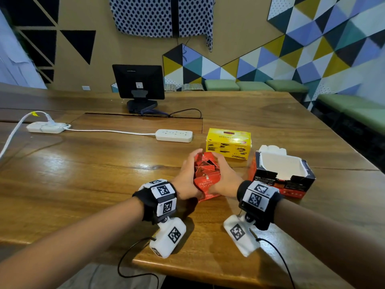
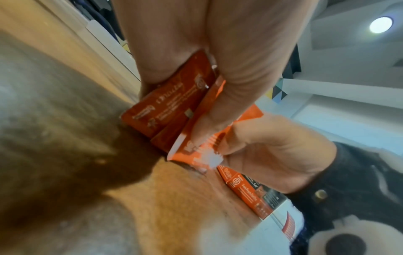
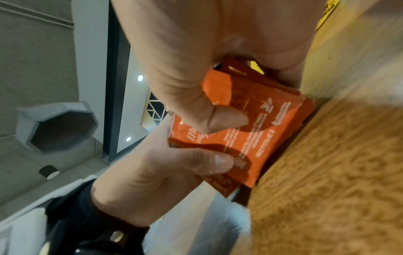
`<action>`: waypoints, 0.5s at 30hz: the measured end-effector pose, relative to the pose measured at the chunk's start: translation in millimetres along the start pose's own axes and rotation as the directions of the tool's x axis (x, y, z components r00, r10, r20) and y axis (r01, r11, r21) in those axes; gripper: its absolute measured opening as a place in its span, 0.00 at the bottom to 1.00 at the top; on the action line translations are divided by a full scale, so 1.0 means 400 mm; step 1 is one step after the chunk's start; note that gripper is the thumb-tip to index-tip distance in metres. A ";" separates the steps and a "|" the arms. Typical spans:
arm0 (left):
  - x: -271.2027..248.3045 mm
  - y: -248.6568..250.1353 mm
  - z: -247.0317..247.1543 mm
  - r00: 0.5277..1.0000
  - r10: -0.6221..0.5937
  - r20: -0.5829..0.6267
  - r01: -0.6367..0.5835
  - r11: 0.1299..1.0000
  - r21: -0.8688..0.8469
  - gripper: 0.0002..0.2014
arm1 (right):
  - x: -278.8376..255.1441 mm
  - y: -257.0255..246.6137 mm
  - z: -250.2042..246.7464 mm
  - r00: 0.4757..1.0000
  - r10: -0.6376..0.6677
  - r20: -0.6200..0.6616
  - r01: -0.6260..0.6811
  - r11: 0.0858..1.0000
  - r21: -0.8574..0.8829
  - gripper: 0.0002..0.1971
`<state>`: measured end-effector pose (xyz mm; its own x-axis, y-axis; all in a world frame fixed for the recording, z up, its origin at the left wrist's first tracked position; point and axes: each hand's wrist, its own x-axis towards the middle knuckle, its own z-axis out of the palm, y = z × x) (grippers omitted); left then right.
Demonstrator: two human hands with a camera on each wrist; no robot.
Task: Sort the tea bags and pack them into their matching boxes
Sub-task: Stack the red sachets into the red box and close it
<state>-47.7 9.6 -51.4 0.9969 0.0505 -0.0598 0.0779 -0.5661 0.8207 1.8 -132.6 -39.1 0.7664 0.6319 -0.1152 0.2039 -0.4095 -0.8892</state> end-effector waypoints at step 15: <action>-0.014 -0.006 -0.019 0.996 -0.087 0.034 0.092 0.979 -0.180 0.62 | 0.011 0.020 -0.002 0.999 0.051 -0.008 -0.051 0.999 0.005 0.42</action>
<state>-53.6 17.1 -48.7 0.9860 0.0716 -0.1508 0.1669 -0.4015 0.9005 7.3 -133.7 -46.5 0.7808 0.6047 -0.1572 0.1614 -0.4383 -0.8842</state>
